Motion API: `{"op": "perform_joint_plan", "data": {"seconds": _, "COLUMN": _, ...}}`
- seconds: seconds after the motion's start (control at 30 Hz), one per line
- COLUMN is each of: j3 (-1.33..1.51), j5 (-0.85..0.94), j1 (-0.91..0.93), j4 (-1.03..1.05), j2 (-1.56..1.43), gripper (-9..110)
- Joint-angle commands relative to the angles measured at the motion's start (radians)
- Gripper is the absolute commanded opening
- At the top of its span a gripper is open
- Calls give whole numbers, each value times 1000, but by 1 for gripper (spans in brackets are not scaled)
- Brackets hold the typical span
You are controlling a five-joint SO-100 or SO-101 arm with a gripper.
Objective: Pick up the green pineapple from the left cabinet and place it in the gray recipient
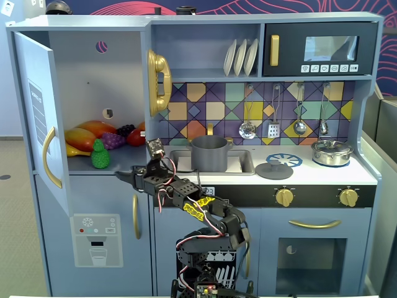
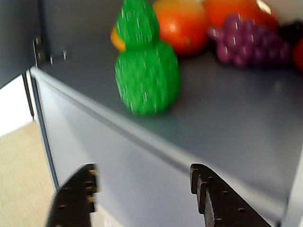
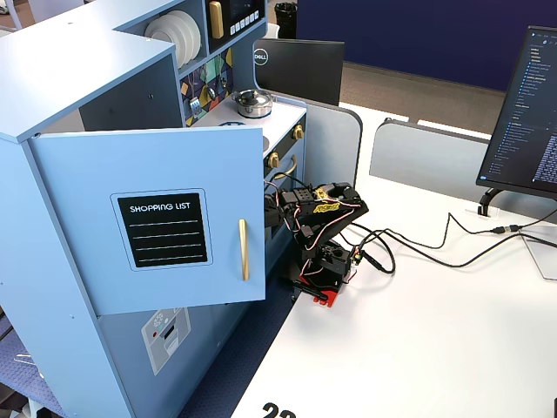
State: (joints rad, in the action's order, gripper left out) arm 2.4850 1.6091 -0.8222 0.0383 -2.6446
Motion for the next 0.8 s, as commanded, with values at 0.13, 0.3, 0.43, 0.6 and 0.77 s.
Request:
{"op": "perform_joint_plan", "data": {"seconds": 0.13, "j3": -181, "j5": -5, "j1": 49, "j4": -123, "j2": 201, "gripper": 31}}
{"op": "perform_joint_plan", "data": {"seconds": 0.3, "j3": -262, "j5": -20, "j1": 97, "j4": -215, "j2": 351, "gripper": 37}}
{"op": "perform_joint_plan", "data": {"seconds": 0.43, "j3": -321, "j5": -15, "j1": 87, "j4": -241, "j2": 426, "gripper": 38}}
{"op": "perform_joint_plan", "data": {"seconds": 0.6, "j3": -382, "j5": 2, "j1": 54, "j4": -267, "j2": 511, "gripper": 37}}
{"op": "perform_joint_plan", "data": {"seconds": 0.77, "j3": -442, "j5": 12, "j1": 38, "j4": -288, "j2": 592, "gripper": 36}}
